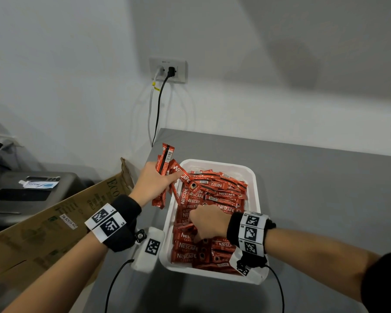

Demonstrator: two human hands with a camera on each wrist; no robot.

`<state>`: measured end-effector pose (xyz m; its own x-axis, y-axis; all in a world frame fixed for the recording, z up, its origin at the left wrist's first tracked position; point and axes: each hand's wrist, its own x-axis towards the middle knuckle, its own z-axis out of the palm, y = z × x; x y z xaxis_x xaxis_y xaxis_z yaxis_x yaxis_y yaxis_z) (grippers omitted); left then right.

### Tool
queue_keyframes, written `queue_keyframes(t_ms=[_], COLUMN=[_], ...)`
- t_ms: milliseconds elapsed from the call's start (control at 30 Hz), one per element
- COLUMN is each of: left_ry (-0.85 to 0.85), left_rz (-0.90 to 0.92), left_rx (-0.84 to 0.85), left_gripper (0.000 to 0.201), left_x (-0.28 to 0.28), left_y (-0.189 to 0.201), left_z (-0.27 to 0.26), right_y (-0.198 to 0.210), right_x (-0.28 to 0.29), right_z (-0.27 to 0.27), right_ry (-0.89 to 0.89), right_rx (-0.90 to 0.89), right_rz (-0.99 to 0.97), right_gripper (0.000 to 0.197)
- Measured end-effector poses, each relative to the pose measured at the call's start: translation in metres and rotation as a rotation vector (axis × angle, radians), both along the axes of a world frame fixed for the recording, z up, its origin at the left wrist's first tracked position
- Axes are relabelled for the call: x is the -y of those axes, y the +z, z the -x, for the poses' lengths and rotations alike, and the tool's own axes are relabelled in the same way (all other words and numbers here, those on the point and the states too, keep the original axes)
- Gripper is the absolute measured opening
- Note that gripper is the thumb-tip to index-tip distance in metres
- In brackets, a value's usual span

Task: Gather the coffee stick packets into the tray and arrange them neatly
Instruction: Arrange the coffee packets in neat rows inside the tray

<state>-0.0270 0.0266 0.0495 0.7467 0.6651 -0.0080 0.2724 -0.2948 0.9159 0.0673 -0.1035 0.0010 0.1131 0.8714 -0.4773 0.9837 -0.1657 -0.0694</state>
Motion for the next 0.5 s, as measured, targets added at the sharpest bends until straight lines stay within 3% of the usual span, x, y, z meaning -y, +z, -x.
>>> queue_keyframes(t_ms=[267, 500], left_ry=[-0.003, -0.002], left_rz=[-0.006, -0.002], left_rx=[-0.011, -0.014], left_gripper=[0.024, 0.022], left_x=[0.0006, 0.0010], left_y=[-0.0006, 0.0002], left_z=[0.0009, 0.0007], right_y=[0.0000, -0.0065], right_x=[0.0014, 0.0031], right_z=[-0.0023, -0.0011], right_ry=[-0.033, -0.058], right_rx=[-0.058, -0.171], right_rz=[-0.032, 0.001], right_gripper=[0.038, 0.027])
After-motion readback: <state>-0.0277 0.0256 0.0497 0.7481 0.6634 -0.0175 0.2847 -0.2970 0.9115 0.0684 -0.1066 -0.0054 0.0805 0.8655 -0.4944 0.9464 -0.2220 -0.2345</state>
